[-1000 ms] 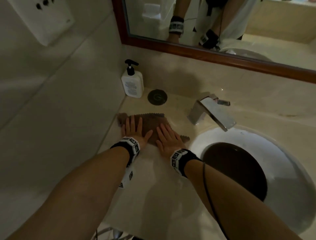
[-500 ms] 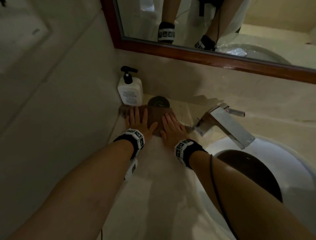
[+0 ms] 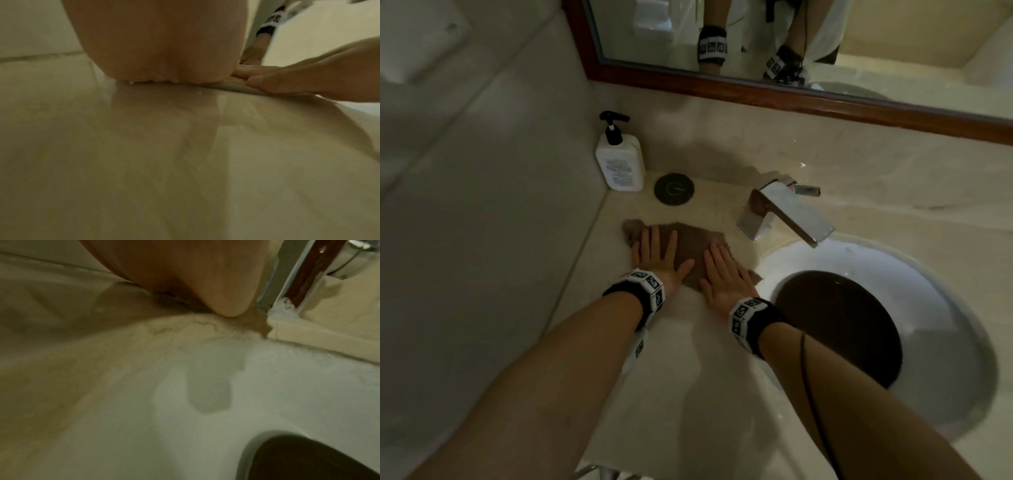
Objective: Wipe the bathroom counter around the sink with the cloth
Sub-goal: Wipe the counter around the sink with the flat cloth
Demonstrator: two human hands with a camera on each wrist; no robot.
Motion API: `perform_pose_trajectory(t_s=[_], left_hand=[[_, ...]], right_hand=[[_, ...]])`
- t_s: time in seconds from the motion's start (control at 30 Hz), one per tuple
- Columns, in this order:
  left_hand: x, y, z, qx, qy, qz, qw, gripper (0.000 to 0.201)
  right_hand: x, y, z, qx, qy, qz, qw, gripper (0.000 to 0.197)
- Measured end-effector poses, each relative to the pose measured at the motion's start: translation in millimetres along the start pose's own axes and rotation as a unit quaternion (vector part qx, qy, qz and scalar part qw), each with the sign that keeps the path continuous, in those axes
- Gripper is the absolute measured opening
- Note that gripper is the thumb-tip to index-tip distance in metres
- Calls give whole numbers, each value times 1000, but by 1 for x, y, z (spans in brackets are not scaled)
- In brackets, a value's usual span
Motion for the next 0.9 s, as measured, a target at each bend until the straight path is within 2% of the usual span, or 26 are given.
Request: perform_pose_trajectory(t_s=[0.13, 0.23, 0.3, 0.37, 0.43, 0.53, 0.7, 0.8, 0.9], left_hand=[[21, 18, -29, -5, 39, -5, 999, 73], [30, 24, -39, -19, 72, -11, 997, 71], [30, 24, -37, -28, 86, -11, 996, 70], [32, 20, -30, -27, 108, -1, 994, 68], [35, 16, -21, -23, 125, -3, 992, 68], [40, 7, -2, 0, 137, 5, 991, 78], [57, -4, 47, 7, 160, 29, 987, 63], [73, -12, 69, 23, 179, 39, 983, 64], [84, -13, 80, 25, 209, 62, 976, 66]], right_hand=[[5, 11, -38, 2, -8, -4, 1000, 80], [9, 15, -55, 0, -10, 14, 1000, 65], [10, 15, -56, 7, -14, 11, 1000, 68], [9, 13, -51, 16, -19, 4, 1000, 81], [13, 9, -42, 25, -12, -4, 1000, 86], [24, 0, -24, 33, 6, -6, 999, 79], [45, -13, 3, 35, 38, -17, 999, 78], [51, -17, 12, 53, 42, -12, 998, 71], [53, -15, 13, 58, 43, -1, 997, 72]])
Point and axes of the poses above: each hand's wrist, its own z-axis towards the middle knuckle, its own y-axis out of the palm, x = y × z, the point moved 10 cm from there along z, towards the middle knuckle, and after that the axes turned 3 degrees about -z, right-handed, at the moved point
